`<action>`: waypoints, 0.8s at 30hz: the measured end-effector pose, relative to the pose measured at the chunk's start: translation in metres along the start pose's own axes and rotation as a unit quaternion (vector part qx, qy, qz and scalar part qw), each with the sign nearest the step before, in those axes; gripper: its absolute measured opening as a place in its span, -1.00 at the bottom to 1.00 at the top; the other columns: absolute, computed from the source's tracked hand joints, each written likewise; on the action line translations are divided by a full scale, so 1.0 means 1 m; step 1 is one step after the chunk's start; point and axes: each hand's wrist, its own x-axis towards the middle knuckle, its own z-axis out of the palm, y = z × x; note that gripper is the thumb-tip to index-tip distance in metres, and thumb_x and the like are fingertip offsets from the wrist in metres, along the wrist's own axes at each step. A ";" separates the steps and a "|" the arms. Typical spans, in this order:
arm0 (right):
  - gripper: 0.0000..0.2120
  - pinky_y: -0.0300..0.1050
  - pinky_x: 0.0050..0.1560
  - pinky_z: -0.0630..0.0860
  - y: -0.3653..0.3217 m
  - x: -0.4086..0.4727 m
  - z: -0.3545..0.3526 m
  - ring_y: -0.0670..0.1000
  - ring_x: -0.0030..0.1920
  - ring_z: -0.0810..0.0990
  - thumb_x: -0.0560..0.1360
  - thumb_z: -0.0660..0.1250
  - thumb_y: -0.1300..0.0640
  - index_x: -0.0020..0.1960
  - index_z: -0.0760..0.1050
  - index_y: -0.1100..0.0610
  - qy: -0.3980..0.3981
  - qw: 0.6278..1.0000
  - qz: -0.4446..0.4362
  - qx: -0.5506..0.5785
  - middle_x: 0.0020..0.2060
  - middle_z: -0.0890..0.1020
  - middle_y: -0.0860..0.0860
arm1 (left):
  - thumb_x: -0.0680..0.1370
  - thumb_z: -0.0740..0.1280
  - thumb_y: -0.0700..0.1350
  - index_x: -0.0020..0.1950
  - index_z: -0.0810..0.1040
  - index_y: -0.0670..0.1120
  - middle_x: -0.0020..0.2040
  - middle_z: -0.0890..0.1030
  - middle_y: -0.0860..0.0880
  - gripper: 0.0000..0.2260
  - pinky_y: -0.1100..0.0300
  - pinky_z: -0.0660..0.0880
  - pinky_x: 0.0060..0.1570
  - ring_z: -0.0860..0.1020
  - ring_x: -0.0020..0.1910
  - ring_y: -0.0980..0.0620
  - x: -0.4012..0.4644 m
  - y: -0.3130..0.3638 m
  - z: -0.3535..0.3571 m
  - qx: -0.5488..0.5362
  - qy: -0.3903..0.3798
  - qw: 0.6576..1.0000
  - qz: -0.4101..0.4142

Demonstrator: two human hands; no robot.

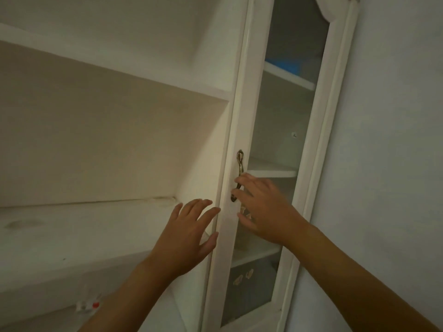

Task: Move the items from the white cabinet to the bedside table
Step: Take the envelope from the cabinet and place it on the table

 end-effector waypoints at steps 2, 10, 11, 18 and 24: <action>-0.52 0.22 0.49 0.33 0.001 0.005 0.001 0.17 0.54 0.38 0.55 0.41 -0.13 0.40 0.52 0.04 -0.004 0.999 -0.008 -0.033 0.49 0.48 0.09 | 0.63 0.13 0.25 0.51 0.38 0.12 0.52 0.42 0.03 -0.52 -0.20 0.35 0.47 0.37 0.51 -0.04 0.008 -0.007 0.006 -0.011 0.008 1.000 0.007; -0.45 0.23 0.55 0.24 0.017 0.022 0.008 0.15 0.61 0.26 0.60 0.34 -0.12 0.52 0.41 0.09 -0.045 0.991 -0.040 -0.119 0.55 0.39 0.11 | 0.65 0.09 0.25 0.49 0.41 0.09 0.51 0.45 0.00 -0.53 -0.25 0.38 0.43 0.40 0.52 -0.09 0.027 -0.026 0.038 -0.025 0.021 0.998 0.051; -0.45 0.22 0.53 0.24 0.019 0.023 0.008 0.15 0.60 0.28 0.60 0.34 -0.12 0.52 0.41 0.10 -0.041 0.989 -0.049 -0.131 0.55 0.40 0.12 | 0.65 0.07 0.25 0.49 0.42 0.09 0.52 0.44 -0.01 -0.52 -0.26 0.39 0.42 0.39 0.52 -0.09 0.028 -0.029 0.041 -0.027 0.021 0.998 0.054; -0.45 0.19 0.51 0.29 0.029 0.027 0.013 0.12 0.60 0.25 0.61 0.31 -0.10 0.53 0.39 0.12 -0.030 0.979 -0.081 -0.185 0.54 0.39 0.12 | 0.63 0.18 0.20 0.54 0.38 0.05 0.56 0.37 -0.02 -0.50 -0.25 0.35 0.46 0.31 0.56 -0.07 0.035 -0.025 0.068 -0.076 0.048 0.995 0.051; -0.45 0.14 0.44 0.38 0.033 0.024 0.016 0.12 0.57 0.28 0.59 0.34 -0.05 0.51 0.41 0.13 -0.005 0.977 -0.098 -0.187 0.52 0.42 0.12 | 0.62 0.26 0.14 0.57 0.34 0.01 0.56 0.36 -0.04 -0.47 -0.23 0.34 0.47 0.30 0.56 -0.07 0.040 -0.026 0.085 -0.096 0.080 0.990 0.060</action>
